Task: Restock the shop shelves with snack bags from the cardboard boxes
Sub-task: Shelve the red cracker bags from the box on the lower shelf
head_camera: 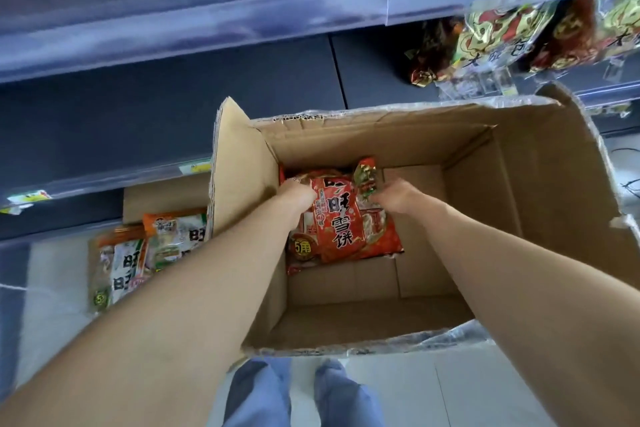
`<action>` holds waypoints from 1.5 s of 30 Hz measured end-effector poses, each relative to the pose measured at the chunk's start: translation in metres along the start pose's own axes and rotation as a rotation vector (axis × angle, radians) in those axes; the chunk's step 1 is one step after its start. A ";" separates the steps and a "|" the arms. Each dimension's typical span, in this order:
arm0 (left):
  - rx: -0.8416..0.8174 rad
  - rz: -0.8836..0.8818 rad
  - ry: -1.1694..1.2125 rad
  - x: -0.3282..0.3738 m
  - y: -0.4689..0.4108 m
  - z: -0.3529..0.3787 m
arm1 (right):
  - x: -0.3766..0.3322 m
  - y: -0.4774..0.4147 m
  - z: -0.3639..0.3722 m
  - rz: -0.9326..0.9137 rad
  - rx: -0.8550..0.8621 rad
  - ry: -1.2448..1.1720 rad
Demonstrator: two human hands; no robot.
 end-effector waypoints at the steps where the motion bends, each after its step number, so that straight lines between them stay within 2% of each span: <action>1: 0.034 -0.004 0.004 -0.004 -0.012 0.004 | 0.003 -0.011 0.006 0.027 -0.024 -0.043; 9: 0.049 -0.127 0.045 -0.033 -0.063 0.021 | 0.033 -0.070 0.045 0.104 -0.217 -0.356; 12: 0.064 -0.113 0.093 -0.030 -0.069 0.023 | 0.045 -0.084 0.050 0.110 -0.191 -0.431; 18: 0.007 -0.078 0.175 -0.023 -0.049 0.024 | 0.046 -0.053 0.029 0.151 -0.290 -0.464; 31: -0.086 0.066 -0.006 0.040 0.104 -0.007 | 0.041 0.109 -0.051 0.064 -0.104 -0.528; 38: -0.211 0.184 -0.126 0.076 0.202 -0.035 | 0.024 0.205 -0.103 -0.031 0.031 -0.448; 45: -0.146 0.446 -0.012 0.128 0.254 -0.088 | -0.026 0.252 -0.154 -0.231 0.227 -0.425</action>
Point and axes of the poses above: each hand's wrist, its own y-axis away from the middle knuckle, its own z-axis out of the palm, x = y × z, the point moved 3 cm from there along -y, towards the middle knuckle, and after that the axes turned 12 degrees about y, right-handed, at the moved point
